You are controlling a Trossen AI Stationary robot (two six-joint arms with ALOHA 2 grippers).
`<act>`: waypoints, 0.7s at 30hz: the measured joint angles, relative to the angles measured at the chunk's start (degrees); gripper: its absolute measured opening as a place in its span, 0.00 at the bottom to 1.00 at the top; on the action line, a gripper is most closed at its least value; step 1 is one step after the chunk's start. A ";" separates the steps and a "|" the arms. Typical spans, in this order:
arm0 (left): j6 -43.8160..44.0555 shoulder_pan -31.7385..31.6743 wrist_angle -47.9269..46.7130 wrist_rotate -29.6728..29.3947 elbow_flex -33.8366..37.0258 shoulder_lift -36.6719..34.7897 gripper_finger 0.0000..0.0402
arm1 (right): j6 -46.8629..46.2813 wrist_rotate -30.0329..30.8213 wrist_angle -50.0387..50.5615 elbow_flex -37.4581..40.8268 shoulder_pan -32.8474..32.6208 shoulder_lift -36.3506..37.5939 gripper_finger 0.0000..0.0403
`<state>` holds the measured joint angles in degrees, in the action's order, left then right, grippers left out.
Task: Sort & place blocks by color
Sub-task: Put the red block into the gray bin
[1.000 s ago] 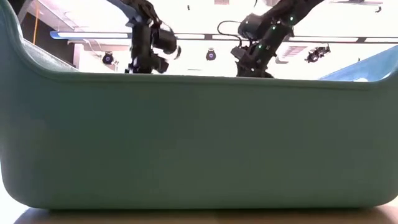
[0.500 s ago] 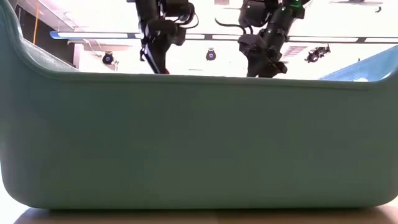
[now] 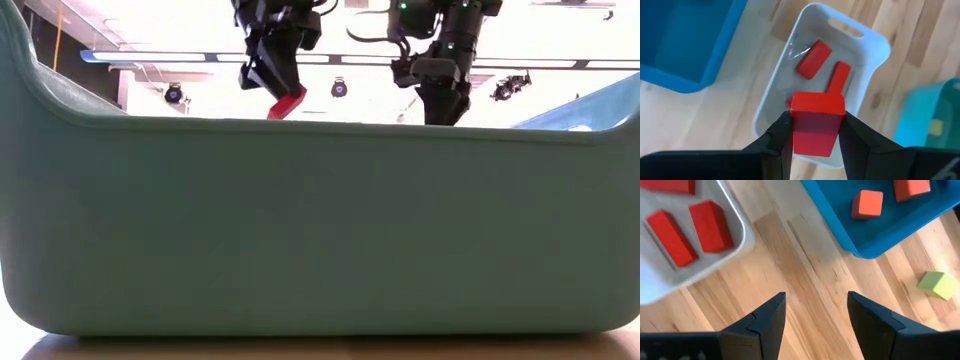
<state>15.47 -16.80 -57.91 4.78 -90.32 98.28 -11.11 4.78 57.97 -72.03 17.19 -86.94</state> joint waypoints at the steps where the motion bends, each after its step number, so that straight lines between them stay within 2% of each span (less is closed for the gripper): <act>1: 1.50 0.30 0.51 -0.02 0.00 0.00 0.24 | 0.68 0.00 0.46 0.00 0.01 0.00 0.50; 11: 12.86 3.78 5.01 -0.07 0.03 3.09 0.24 | 4.11 2.09 4.64 0.00 0.04 0.00 0.50; 15: 15.09 5.88 5.41 -0.02 0.06 5.72 0.24 | 3.85 4.07 4.96 0.00 0.04 0.00 0.50; 21: 15.53 8.24 5.26 -0.03 -0.01 8.27 0.24 | 2.22 3.78 6.24 0.00 0.04 -0.02 0.50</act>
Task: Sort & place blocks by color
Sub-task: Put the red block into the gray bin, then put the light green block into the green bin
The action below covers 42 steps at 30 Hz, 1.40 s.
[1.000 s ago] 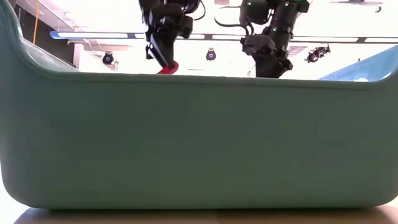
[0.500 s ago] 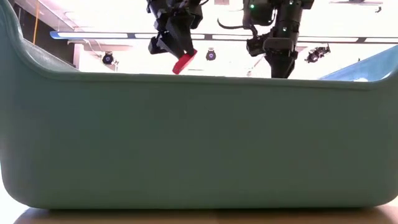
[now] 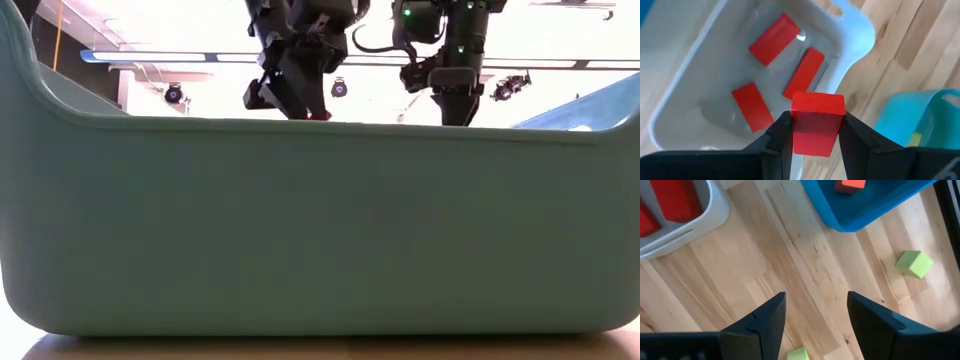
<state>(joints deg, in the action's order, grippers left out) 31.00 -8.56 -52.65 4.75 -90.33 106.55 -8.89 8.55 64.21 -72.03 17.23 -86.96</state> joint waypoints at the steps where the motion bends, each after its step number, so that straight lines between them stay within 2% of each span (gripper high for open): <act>1: -0.65 0.12 -0.25 0.01 0.04 0.44 0.24 | -0.53 -0.02 -0.07 0.00 0.00 0.00 0.50; 5: -2.82 -0.10 -0.01 -0.03 0.07 2.02 0.25 | -3.00 -0.04 0.01 0.00 0.00 0.00 0.50; 11: -5.66 -1.76 -0.53 -0.34 0.01 2.83 0.44 | -10.96 -0.16 0.38 0.00 0.02 0.00 0.50; 16: -9.12 -3.21 -0.59 -0.85 0.03 2.83 0.50 | -17.02 -0.68 2.42 0.00 -0.04 0.00 0.50; 23: -15.71 -4.75 -0.84 0.20 0.03 2.51 0.51 | -25.84 -2.29 5.00 0.00 -0.04 0.00 0.50; 28: -20.97 -5.68 -2.06 0.16 0.05 0.82 0.50 | -27.38 -2.83 5.12 0.36 -0.19 0.00 0.50; 37: -28.05 -6.18 -5.85 -0.71 0.03 -4.75 0.50 | -34.83 -2.51 10.68 7.14 -3.93 -0.02 0.50; 42: -31.05 -6.14 -8.59 -1.11 0.01 -8.48 0.50 | -41.60 0.66 10.61 9.94 -6.96 0.05 0.50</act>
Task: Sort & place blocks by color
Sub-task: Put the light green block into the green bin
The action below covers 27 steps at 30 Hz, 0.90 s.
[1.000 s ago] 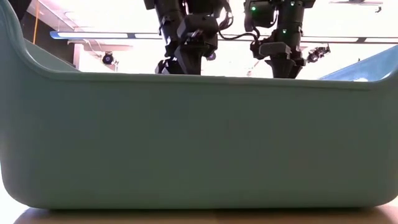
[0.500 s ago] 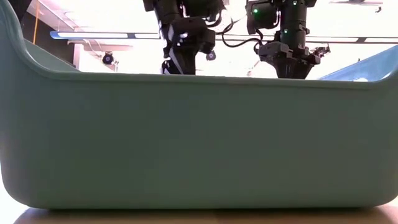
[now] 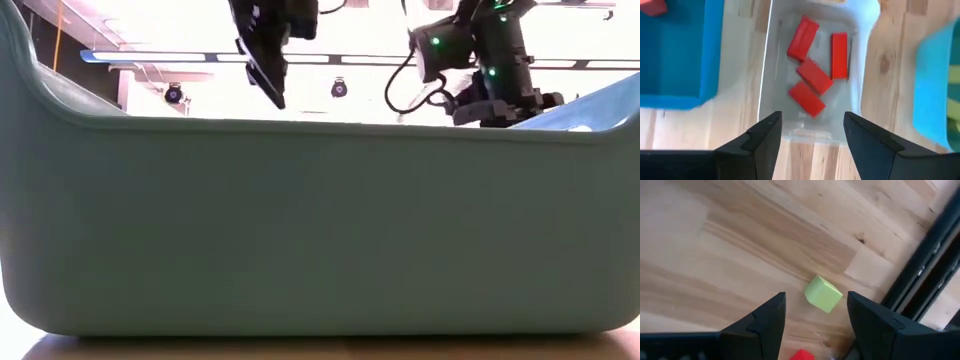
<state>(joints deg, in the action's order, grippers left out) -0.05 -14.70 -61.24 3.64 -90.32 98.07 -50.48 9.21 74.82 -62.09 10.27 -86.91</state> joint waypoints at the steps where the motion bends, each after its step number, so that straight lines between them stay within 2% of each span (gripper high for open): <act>1: -0.50 0.00 -0.99 -0.14 0.00 -0.75 0.50 | -1.69 0.27 -0.07 0.62 -0.45 0.02 0.50; 13: -4.68 -0.02 -2.63 -3.02 0.00 -7.83 0.50 | -19.25 1.78 -0.19 7.07 -2.98 0.00 0.50; 27: -4.68 -1.24 -2.38 -3.02 0.00 -8.08 0.50 | -22.83 1.70 -1.57 10.89 -2.94 0.02 0.50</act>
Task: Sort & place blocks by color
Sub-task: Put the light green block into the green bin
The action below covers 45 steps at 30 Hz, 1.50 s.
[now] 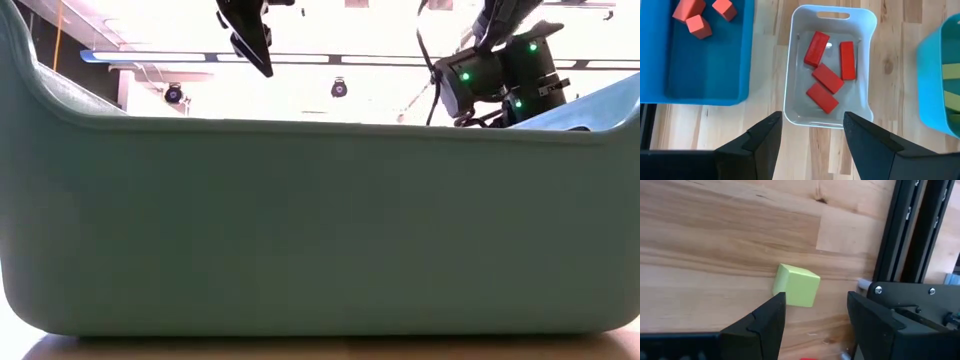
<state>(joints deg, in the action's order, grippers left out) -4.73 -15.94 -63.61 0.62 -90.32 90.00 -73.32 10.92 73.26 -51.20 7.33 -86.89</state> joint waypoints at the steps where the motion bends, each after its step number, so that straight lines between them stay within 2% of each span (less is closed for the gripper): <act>1: 0.02 -0.24 0.00 0.00 0.00 0.00 0.50 | 0.04 0.05 0.00 0.02 0.00 0.00 0.50; 6: 0.05 -1.53 0.52 0.00 0.00 0.02 0.50 | 1.50 1.15 0.19 0.04 0.75 2.53 0.50; 12: 1.29 -2.70 0.70 0.00 0.00 0.04 0.50 | 1.97 5.84 1.20 0.04 3.60 11.22 0.50; 21: 1.53 -3.24 0.83 0.00 0.00 0.07 0.50 | 0.35 6.55 1.16 0.02 5.57 20.84 0.50; 30: 1.53 -3.24 0.85 0.00 0.00 0.11 0.50 | -0.28 6.03 1.02 0.02 5.55 21.55 0.50; 40: 1.73 -3.22 0.87 0.00 0.00 0.11 0.50 | -3.23 4.64 0.63 0.14 5.37 21.53 0.60; 45: 2.61 -3.22 0.89 0.00 0.00 0.11 0.50 | -5.35 0.68 -4.79 5.49 4.30 21.54 0.61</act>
<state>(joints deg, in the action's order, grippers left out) -2.12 -19.16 -62.72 0.63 -90.32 90.11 -78.67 11.59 68.47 -45.71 11.63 -65.35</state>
